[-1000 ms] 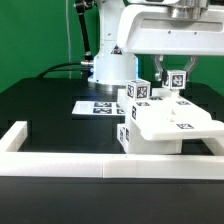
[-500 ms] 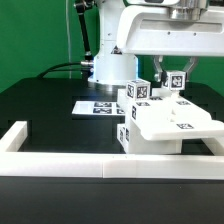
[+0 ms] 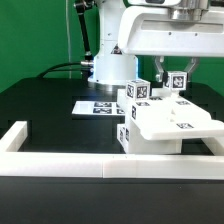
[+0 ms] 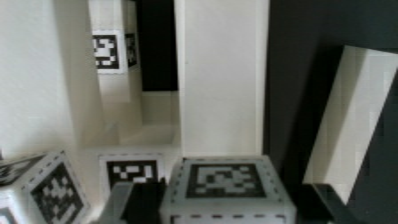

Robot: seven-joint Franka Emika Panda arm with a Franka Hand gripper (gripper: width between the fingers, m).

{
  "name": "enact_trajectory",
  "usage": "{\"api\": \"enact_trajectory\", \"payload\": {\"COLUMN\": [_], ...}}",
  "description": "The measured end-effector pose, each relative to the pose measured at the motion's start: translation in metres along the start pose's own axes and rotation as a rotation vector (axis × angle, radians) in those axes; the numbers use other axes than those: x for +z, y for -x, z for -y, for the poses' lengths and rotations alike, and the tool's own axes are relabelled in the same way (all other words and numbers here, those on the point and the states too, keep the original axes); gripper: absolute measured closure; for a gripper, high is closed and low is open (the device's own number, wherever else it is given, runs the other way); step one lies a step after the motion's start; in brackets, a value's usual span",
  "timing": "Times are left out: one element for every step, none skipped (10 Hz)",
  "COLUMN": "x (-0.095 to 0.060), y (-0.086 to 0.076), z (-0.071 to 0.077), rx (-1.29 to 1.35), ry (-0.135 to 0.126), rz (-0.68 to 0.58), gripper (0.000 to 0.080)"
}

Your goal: Assemble chair

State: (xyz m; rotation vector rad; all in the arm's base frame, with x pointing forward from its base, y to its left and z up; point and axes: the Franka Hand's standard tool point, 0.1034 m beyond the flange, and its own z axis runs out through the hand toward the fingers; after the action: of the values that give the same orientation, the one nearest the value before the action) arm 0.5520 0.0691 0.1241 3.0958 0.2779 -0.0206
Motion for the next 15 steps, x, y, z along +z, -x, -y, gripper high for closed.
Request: {"api": "enact_trajectory", "payload": {"x": [-0.0001, 0.0001, 0.0002, 0.0003, 0.0021, 0.0036, 0.0052, 0.0057, 0.0056, 0.0057, 0.0056, 0.0056, 0.0056, 0.0057, 0.0060], "y": [-0.0003, -0.0002, -0.0002, -0.0005, 0.0002, 0.0006, 0.0012, 0.0011, 0.0011, 0.0011, 0.0011, 0.0011, 0.0011, 0.0011, 0.0012], "z": [0.0002, 0.0001, -0.0001, -0.0014, -0.0022, -0.0024, -0.0025, -0.0028, -0.0029, -0.0029, -0.0030, -0.0030, -0.0030, -0.0031, -0.0050], "rx": [0.000, 0.000, 0.000, 0.002, 0.003, 0.003, 0.002, 0.003, 0.003, 0.003, 0.003, 0.003, 0.003, 0.003, 0.007], "ry": [0.000, 0.000, 0.000, 0.001, 0.002, 0.003, 0.004, 0.006, 0.006, 0.006, 0.006, 0.006, 0.006, 0.006, 0.006], "rz": [0.000, 0.000, 0.000, -0.002, 0.001, 0.003, 0.006, 0.002, 0.002, 0.002, 0.002, 0.002, 0.002, 0.002, 0.002], "gripper": [0.0512, 0.0512, 0.0512, 0.0512, 0.0512, 0.0512, 0.0512, 0.0512, 0.0512, 0.0512, 0.0512, 0.0512, 0.0512, 0.0512, 0.0512]}}
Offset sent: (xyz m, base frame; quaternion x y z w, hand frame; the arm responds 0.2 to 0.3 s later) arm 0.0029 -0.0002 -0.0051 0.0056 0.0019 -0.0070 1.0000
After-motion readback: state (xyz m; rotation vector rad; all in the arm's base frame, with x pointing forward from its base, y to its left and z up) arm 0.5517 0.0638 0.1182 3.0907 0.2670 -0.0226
